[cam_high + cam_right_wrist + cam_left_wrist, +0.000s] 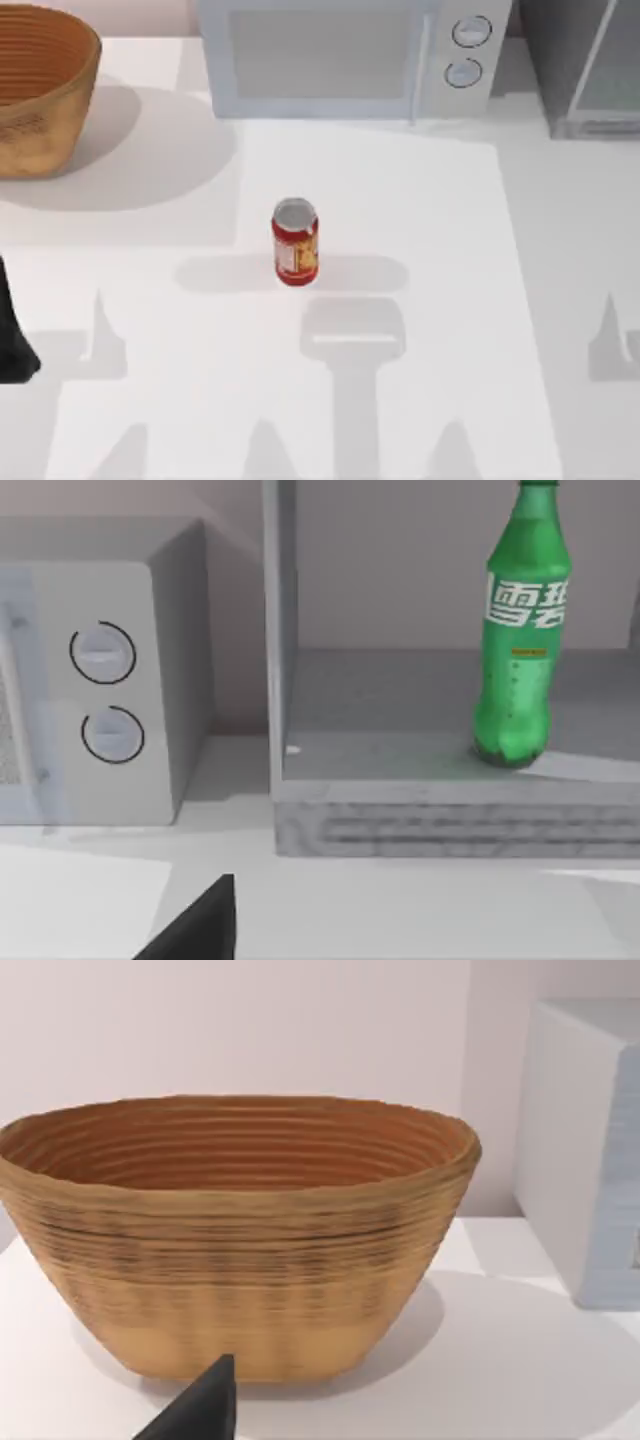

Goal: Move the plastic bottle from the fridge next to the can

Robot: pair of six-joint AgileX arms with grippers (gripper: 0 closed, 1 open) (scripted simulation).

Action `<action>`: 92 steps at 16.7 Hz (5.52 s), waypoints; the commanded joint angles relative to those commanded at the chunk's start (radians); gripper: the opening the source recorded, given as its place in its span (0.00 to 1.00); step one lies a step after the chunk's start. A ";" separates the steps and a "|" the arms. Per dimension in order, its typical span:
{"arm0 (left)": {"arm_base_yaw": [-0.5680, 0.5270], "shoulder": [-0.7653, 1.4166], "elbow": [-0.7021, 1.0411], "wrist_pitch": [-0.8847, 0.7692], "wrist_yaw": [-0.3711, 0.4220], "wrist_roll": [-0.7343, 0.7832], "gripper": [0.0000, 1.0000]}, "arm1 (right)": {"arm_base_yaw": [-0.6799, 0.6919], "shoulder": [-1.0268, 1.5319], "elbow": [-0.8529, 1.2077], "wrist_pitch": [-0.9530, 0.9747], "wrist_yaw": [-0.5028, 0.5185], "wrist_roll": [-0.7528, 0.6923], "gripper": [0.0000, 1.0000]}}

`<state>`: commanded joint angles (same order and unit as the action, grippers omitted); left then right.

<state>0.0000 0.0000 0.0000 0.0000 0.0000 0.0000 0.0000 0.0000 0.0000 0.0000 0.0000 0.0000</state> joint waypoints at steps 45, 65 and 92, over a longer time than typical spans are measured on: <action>0.000 0.000 0.000 0.000 0.000 0.000 1.00 | -0.213 2.246 1.171 1.078 -0.177 0.013 1.00; 0.000 0.000 0.000 0.000 0.000 0.000 1.00 | -0.210 2.259 1.196 1.065 -0.174 0.013 0.00; 0.000 0.000 0.000 0.000 0.000 0.000 1.00 | -0.255 1.941 0.924 1.005 -0.221 0.017 0.00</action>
<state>0.0000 0.0000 0.0000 0.0000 0.0000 0.0000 -0.2550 1.9406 0.9240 1.0049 -0.2208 0.0171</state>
